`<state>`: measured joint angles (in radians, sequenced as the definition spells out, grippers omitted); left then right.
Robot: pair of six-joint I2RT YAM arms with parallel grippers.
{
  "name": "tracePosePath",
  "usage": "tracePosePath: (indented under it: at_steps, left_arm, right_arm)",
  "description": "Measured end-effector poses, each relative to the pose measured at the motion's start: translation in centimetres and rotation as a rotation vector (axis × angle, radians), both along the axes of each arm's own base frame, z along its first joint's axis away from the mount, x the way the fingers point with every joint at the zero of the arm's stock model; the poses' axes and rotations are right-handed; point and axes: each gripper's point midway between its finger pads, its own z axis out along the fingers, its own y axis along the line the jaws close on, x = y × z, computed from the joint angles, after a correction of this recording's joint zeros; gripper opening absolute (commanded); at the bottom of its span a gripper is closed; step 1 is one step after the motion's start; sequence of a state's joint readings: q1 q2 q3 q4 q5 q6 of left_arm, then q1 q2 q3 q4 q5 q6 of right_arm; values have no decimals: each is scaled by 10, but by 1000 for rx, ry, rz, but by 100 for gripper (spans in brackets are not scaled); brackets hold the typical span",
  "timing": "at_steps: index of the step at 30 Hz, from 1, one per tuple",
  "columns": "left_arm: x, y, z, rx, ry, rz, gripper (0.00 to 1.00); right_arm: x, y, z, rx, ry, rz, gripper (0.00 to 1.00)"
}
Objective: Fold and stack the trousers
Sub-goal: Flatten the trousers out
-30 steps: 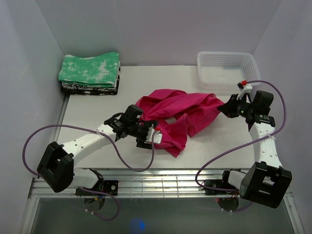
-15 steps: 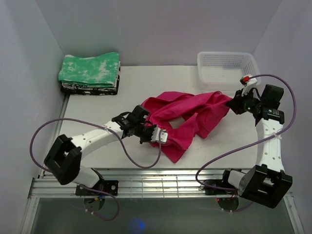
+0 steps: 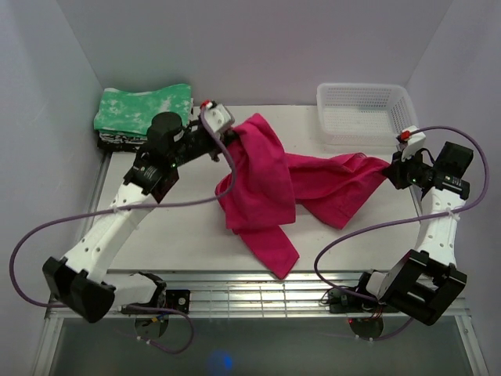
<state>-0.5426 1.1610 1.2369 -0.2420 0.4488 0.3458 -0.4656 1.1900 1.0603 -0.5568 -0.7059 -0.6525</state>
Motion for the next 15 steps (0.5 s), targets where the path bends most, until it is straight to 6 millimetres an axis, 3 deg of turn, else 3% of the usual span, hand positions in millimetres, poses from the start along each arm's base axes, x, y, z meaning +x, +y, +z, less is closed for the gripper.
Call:
tracePosePath:
  at_steps: [2, 4, 8, 11, 13, 14, 15]
  left_arm:
    - [45, 4, 16, -59, 2, 94, 0]
    - [88, 8, 19, -101, 6, 176, 0]
    - [159, 8, 7, -149, 17, 280, 0]
    - [206, 10, -15, -163, 36, 344, 0]
    - [236, 17, -37, -157, 57, 401, 31]
    - [249, 21, -50, -147, 73, 429, 46]
    - [263, 27, -66, -134, 98, 455, 55]
  right_arm:
    - [0, -5, -5, -21, 5, 6, 8]
    - [-2, -8, -7, -39, 8, 17, 8]
    - [-5, -9, -10, -71, 5, 41, 8]
    - [-3, -10, -13, -81, 9, 51, 8]
    - [0, -12, -18, -72, 25, 51, 11]
    - [3, -14, -20, -62, 36, 49, 38]
    - [7, -15, -22, -47, 52, 46, 51]
